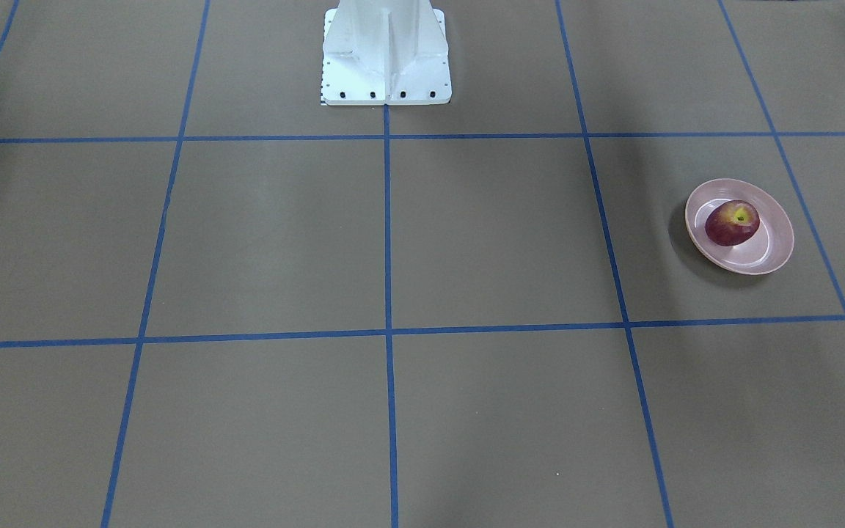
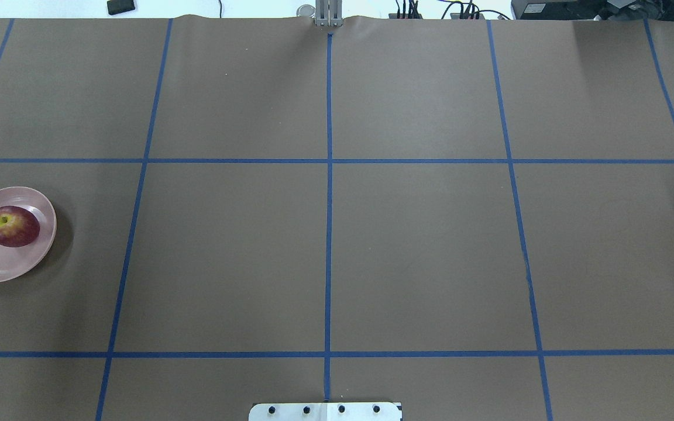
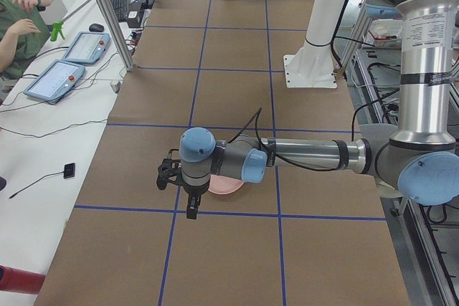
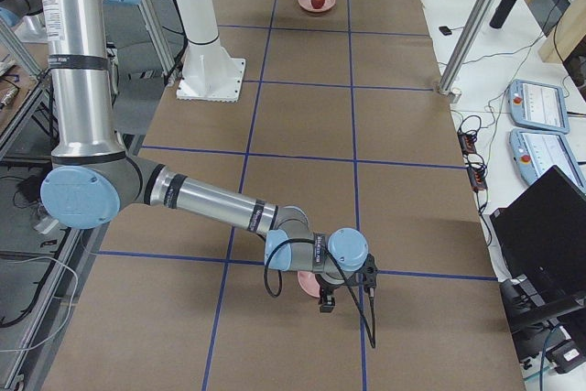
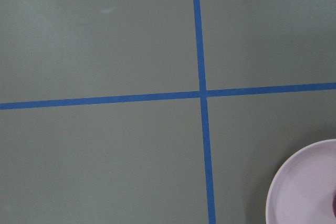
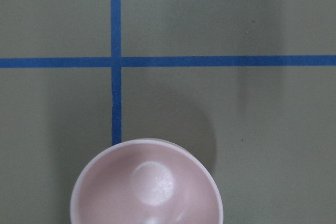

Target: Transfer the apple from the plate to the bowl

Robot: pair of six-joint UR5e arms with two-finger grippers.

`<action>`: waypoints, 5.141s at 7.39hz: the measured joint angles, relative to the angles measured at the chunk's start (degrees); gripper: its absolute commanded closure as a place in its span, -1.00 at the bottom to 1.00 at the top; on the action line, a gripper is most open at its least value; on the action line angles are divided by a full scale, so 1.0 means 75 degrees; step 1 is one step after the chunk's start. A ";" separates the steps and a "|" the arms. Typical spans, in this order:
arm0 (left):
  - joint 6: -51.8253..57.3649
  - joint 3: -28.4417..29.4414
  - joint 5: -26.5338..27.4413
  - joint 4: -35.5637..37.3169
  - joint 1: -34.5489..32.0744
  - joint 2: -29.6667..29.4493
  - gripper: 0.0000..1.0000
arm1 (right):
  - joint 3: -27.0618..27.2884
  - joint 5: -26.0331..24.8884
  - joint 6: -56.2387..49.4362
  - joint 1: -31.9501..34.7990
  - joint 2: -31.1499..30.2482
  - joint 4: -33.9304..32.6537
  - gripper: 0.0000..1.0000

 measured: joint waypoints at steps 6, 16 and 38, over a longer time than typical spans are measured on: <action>0.0000 -0.0094 0.0013 0.0000 -0.0072 -0.0009 -0.96 | -0.0317 -0.0035 -0.0075 -0.0145 0.0020 0.0049 1.00; 0.0003 -0.0167 -0.0028 0.0011 -0.0211 -0.0020 -0.96 | 0.1517 0.1686 0.4681 -0.1526 0.3134 -0.0167 1.00; -0.1831 -0.0636 -0.0138 -0.0487 0.0773 -0.0460 -0.96 | 0.1548 -0.0294 0.8579 -0.4734 0.5396 0.0140 -1.00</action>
